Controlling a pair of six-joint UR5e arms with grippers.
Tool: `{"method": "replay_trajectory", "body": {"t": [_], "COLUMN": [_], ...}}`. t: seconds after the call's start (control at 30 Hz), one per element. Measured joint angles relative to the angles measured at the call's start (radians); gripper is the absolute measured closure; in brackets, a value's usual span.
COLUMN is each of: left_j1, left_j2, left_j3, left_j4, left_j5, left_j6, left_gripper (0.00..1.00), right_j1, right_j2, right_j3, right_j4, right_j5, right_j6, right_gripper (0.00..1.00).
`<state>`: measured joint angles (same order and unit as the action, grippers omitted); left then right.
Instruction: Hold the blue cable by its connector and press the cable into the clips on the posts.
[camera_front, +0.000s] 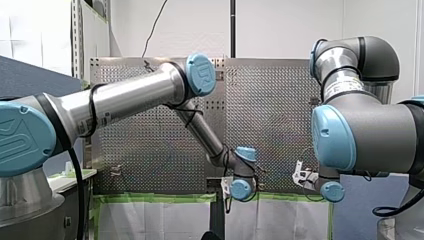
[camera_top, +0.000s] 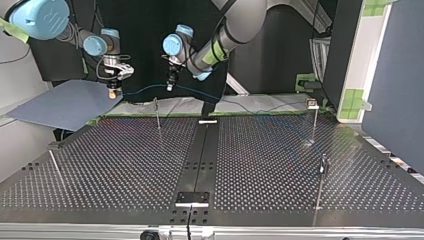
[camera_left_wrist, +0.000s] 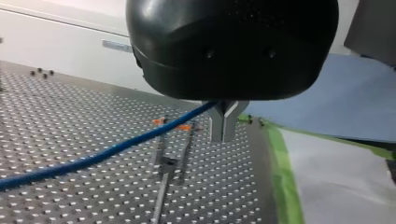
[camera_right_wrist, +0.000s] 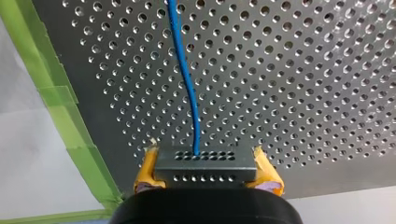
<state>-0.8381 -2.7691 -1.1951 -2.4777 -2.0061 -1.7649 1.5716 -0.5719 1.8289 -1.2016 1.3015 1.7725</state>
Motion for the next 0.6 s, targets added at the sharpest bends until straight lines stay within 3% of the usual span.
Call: {"method": "replay_trajectory", "body": {"t": [0.33, 0.6], "left_j1": [0.004, 0.01], "left_j2": [-0.035, -0.035], "left_j3": [0.081, 0.15], "left_j4": [-0.06, -0.075], "left_j5": [-0.014, -0.025], "left_j6": [-0.013, -0.035], "left_gripper": [1.0, 1.0], "right_j1": [0.002, 0.014], "right_j2": [0.002, 0.003], "right_j3": [-0.004, -0.004], "right_j4": [0.008, 0.037], "right_j5": [-0.039, -0.049], "right_j6": [-0.024, -0.079], "right_gripper": [1.0, 1.0]}}
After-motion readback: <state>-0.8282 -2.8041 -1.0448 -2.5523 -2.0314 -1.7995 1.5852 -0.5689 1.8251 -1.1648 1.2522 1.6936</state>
